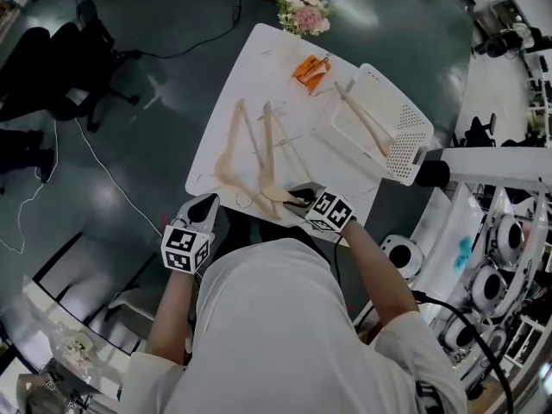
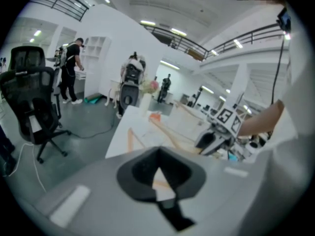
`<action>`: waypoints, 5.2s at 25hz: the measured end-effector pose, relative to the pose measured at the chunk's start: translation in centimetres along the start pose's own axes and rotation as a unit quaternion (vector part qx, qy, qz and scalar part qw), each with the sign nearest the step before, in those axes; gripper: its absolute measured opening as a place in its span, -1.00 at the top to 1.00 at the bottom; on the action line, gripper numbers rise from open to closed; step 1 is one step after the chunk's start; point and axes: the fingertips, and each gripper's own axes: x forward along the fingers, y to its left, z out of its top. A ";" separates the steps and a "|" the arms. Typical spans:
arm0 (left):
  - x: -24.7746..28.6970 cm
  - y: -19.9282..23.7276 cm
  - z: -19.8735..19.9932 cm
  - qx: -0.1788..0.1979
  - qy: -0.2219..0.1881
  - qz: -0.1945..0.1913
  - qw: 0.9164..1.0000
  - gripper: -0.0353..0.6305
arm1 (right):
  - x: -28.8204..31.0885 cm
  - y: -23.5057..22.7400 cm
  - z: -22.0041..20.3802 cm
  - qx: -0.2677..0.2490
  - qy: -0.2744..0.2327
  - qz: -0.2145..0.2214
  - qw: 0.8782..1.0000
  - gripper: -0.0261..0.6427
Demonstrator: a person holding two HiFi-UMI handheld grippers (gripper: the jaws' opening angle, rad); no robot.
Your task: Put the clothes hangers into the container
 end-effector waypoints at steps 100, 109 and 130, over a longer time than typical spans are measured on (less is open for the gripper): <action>8.4 -10.8 0.9 0.049 0.059 -0.071 0.994 0.89 | -25.3 -19.0 -4.7 0.145 -0.053 -0.065 0.986 0.51; 8.3 -11.0 2.2 0.064 0.042 -0.084 0.994 0.89 | -23.9 -13.6 -1.9 0.125 -0.079 -0.064 0.987 0.59; 7.2 -12.0 4.7 0.067 -0.005 -0.110 0.992 0.89 | -17.8 -5.3 -1.0 0.227 -0.237 -0.121 0.937 0.90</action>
